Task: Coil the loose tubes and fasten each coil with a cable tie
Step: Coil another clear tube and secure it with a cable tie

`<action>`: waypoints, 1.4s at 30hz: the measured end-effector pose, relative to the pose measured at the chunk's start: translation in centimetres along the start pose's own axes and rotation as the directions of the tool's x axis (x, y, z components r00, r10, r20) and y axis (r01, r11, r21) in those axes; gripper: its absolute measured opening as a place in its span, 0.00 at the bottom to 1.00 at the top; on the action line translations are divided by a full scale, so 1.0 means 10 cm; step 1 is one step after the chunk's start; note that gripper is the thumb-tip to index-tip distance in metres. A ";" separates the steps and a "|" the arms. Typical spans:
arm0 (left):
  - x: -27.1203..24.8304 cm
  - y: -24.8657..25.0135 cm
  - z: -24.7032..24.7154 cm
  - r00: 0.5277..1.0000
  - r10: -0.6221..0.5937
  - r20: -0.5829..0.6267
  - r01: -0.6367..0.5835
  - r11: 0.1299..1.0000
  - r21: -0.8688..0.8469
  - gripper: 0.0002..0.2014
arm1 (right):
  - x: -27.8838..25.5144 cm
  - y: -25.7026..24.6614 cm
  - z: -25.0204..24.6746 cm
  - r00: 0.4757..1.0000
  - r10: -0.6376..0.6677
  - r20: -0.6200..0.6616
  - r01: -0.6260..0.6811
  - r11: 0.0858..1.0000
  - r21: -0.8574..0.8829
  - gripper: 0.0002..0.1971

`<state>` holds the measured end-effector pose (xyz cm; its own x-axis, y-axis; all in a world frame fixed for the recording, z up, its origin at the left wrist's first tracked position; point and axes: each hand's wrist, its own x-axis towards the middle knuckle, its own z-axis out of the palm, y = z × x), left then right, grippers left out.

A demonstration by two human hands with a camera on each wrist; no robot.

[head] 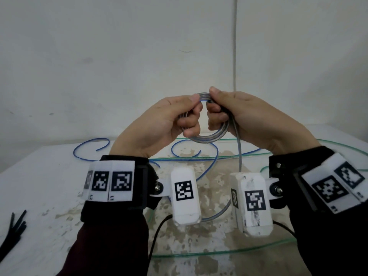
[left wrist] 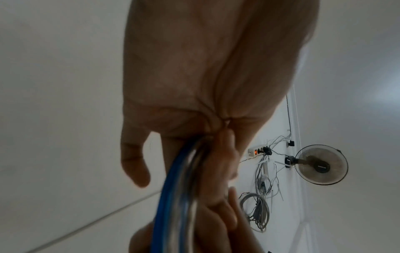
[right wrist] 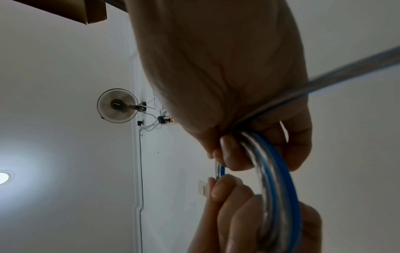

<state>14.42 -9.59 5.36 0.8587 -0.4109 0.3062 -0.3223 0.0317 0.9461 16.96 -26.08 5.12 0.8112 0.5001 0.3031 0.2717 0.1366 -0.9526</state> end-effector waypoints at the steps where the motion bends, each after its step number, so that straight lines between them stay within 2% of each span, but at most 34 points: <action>1: 0.01 -0.01 0.00 0.999 0.028 -0.026 -0.028 1.000 0.007 0.16 | 0.01 0.00 0.01 1.000 0.014 -0.026 -0.013 1.000 0.023 0.20; 4: 0.05 0.00 0.03 0.982 0.134 -0.134 -0.138 0.990 -0.028 0.17 | 0.03 -0.03 0.02 0.996 0.025 -0.088 -0.016 0.995 0.102 0.20; 9: 0.11 -0.01 0.05 0.940 0.207 -0.270 -0.252 0.957 -0.146 0.17 | 0.00 -0.04 -0.01 0.999 -0.010 -0.031 0.014 0.988 0.152 0.20; 13: 0.12 0.01 0.08 0.969 0.114 -0.221 -0.167 0.956 -0.241 0.17 | 0.02 -0.02 0.00 0.996 -0.061 -0.063 0.073 0.976 0.207 0.18; 15: 0.10 0.01 0.07 0.984 0.060 -0.169 -0.100 0.965 -0.241 0.16 | 0.03 0.00 0.00 0.995 -0.073 -0.072 0.084 0.984 0.158 0.18; 18: 0.06 0.00 0.03 0.993 0.020 -0.119 -0.037 0.990 -0.138 0.16 | 0.04 0.02 -0.01 0.995 -0.087 -0.053 0.088 0.996 0.007 0.17; 23: 0.02 -0.01 -0.01 0.998 0.039 -0.039 -0.040 0.999 -0.031 0.15 | 0.01 0.02 -0.04 0.993 -0.119 0.007 0.119 0.979 -0.168 0.18; 27: -0.01 -0.02 -0.03 1.000 0.010 0.012 -0.011 0.997 0.078 0.15 | -0.01 0.02 -0.04 0.991 -0.114 0.067 0.127 0.963 -0.239 0.18; 29: -0.02 -0.02 -0.05 1.000 0.028 -0.010 -0.026 0.989 0.144 0.14 | 0.00 0.04 -0.01 0.994 -0.093 0.062 0.105 0.969 -0.226 0.19; 31: -0.01 -0.02 -0.06 0.993 0.095 -0.067 -0.081 0.979 0.190 0.13 | 0.03 0.07 0.04 0.997 -0.078 0.003 0.077 0.986 -0.151 0.19; 34: 0.03 -0.03 -0.06 0.972 0.168 -0.164 -0.139 0.975 0.173 0.12 | 0.07 0.08 0.06 0.996 -0.041 -0.076 0.039 0.999 -0.029 0.20; 36: 0.04 -0.03 -0.05 0.956 0.197 -0.217 -0.168 0.975 0.147 0.14 | 0.06 0.07 0.05 0.998 -0.030 -0.054 0.030 1.000 -0.007 0.20; 39: 0.07 -0.03 -0.01 0.944 0.237 -0.230 -0.211 0.969 0.130 0.15 | 0.05 0.05 0.04 0.996 -0.077 -0.048 0.080 0.995 0.057 0.19; 42: 0.08 -0.04 0.02 0.965 0.200 -0.170 -0.186 0.978 0.092 0.15 | 0.04 0.02 0.01 0.989 -0.120 -0.081 0.123 0.992 0.024 0.18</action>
<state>15.13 -10.14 5.23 0.8319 -0.2357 0.5024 -0.5120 0.0232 0.8587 17.32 -25.81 5.08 0.8118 0.4092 0.4166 0.3565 0.2177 -0.9086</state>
